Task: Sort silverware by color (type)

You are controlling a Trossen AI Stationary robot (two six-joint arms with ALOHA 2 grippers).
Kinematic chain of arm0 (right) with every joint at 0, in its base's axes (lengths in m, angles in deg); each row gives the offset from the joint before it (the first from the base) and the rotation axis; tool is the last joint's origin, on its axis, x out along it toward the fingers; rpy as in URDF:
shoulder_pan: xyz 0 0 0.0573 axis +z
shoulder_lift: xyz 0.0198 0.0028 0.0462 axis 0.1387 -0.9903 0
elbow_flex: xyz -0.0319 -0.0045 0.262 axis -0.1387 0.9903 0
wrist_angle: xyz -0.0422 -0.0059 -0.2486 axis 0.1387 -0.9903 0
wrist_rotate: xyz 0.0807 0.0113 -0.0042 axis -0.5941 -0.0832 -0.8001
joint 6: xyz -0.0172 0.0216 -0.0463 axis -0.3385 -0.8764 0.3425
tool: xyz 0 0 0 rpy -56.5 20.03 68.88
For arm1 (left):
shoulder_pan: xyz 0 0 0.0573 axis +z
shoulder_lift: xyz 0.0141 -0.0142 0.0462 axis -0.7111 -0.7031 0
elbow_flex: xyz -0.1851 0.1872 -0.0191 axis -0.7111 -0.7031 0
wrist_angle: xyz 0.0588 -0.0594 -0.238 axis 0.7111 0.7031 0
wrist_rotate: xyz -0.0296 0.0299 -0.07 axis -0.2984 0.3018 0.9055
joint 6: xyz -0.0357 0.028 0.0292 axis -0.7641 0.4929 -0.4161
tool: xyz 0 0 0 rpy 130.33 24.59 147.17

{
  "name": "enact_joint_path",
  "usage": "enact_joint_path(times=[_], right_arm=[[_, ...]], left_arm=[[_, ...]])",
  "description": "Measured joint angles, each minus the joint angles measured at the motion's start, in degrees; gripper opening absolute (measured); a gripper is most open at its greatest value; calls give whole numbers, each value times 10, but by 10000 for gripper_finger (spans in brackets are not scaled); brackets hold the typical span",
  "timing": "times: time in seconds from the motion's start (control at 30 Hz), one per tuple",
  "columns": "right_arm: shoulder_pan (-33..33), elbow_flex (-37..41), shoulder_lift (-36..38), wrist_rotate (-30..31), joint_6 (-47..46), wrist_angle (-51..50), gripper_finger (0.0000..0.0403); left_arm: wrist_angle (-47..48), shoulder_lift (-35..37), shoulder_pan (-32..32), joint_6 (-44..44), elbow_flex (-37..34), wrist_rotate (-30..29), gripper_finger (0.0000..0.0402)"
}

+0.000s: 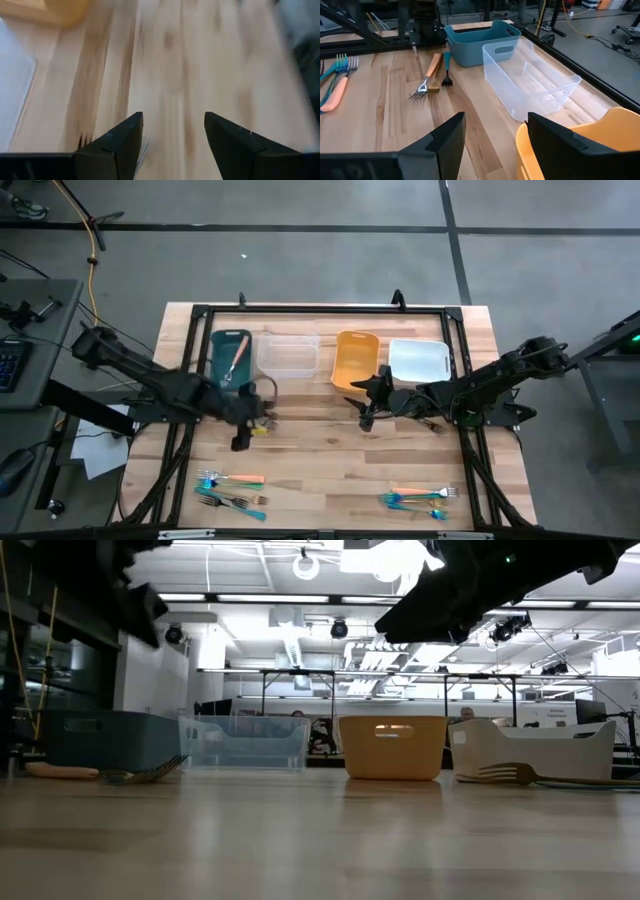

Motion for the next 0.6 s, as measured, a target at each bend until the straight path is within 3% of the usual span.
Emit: enact_joint_path(times=[0.17, 0.37, 0.6], right_arm=[[0, 0, 0, 0, 1, 2, 208], [0, 0, 0, 0, 1, 0, 208], [0, 0, 0, 0, -3, -1, 208]], left_arm=[[92, -94, -31, 46, 23, -20, 207], [124, -184, -31, 67, 24, -6, 206], [137, -240, -4, 89, 24, -6, 185]])
